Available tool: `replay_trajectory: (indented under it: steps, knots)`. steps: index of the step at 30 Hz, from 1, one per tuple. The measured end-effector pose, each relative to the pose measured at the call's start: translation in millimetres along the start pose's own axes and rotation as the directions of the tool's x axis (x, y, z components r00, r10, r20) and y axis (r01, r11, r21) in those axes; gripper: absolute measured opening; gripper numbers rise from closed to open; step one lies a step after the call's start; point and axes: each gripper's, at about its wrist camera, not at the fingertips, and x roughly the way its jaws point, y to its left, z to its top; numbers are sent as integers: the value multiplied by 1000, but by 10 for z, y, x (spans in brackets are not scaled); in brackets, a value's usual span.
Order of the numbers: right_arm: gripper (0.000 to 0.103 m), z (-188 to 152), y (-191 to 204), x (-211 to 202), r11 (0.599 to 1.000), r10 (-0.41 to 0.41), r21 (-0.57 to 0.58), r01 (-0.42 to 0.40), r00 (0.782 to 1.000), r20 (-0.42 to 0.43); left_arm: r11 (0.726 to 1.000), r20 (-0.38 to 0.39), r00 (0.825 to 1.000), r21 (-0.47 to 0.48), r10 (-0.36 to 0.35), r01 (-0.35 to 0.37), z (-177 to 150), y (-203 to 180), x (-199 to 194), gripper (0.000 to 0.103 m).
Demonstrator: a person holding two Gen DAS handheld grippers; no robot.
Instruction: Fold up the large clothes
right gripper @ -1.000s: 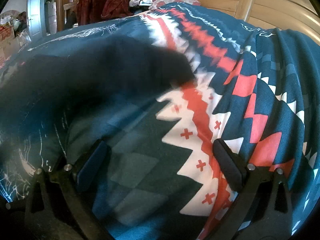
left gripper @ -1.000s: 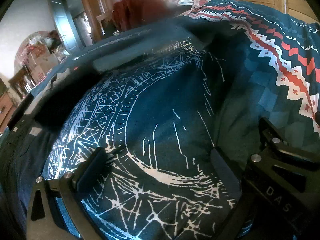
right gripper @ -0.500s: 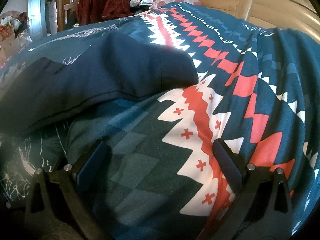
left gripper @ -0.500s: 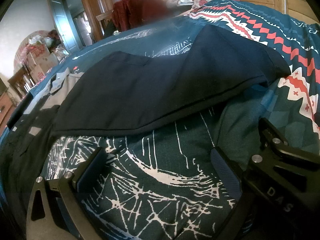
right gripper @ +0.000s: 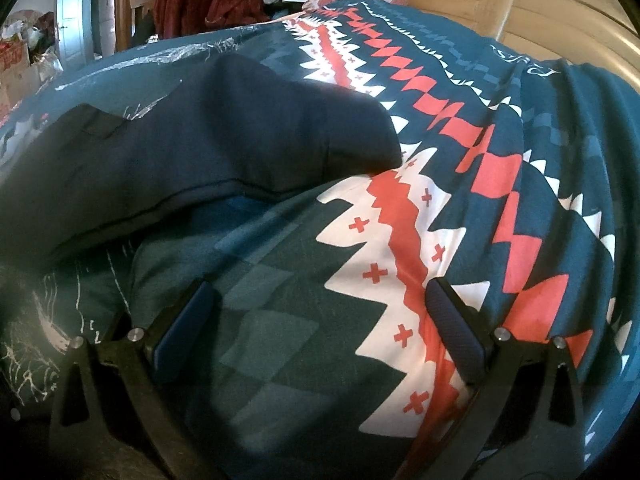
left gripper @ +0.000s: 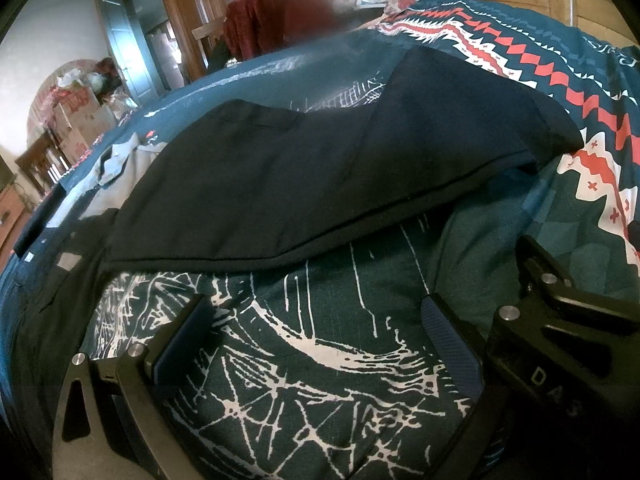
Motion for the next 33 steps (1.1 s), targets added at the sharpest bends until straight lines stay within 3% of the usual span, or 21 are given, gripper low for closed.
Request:
replay_trajectory:
  steps: [6, 11, 16, 17, 21, 24, 27, 29, 31, 33]
  knots:
    - [103, 28, 9, 50, 1000, -17, -10, 17, 1000, -10, 1000, -13, 1000, -1, -9, 9, 27, 56, 65, 103]
    - [103, 69, -8, 63, 1000, -4, -16, 4, 1000, -28, 996, -38, 996, 27, -84, 85, 88, 97, 105, 102]
    - [103, 133, -30, 35, 996, 70, -54, -73, 996, -62, 966, -89, 966, 69, -244, 250, 134, 234, 53, 102]
    - [103, 147, -34, 31, 995, 78, -59, -82, 995, -67, 955, -120, 953, 70, -279, 289, 158, 278, 60, 102]
    - [103, 195, 3, 102, 988, 67, -131, -85, 988, -139, 894, -221, 881, 71, -419, 443, 223, 445, 46, 102]
    - [103, 234, 70, 153, 982, 49, -174, -78, 985, -165, 808, -317, 778, 59, -542, 587, 292, 576, 74, 103]
    - [103, 331, 44, 232, 983, 66, -154, -101, 974, -218, 698, -400, 626, -50, -670, 715, 407, 751, 235, 103]
    - [103, 432, 30, 241, 986, 75, -123, -112, 958, -275, 661, -428, 566, -103, -704, 744, 426, 807, 332, 103]
    - [103, 521, -63, 103, 989, 146, -2, -151, 962, -231, 648, -460, 550, -77, -697, 758, 436, 790, 324, 103]
    - [103, 599, -122, -118, 985, 168, 65, -159, 971, -167, 637, -487, 552, -14, -677, 770, 481, 786, 213, 103]
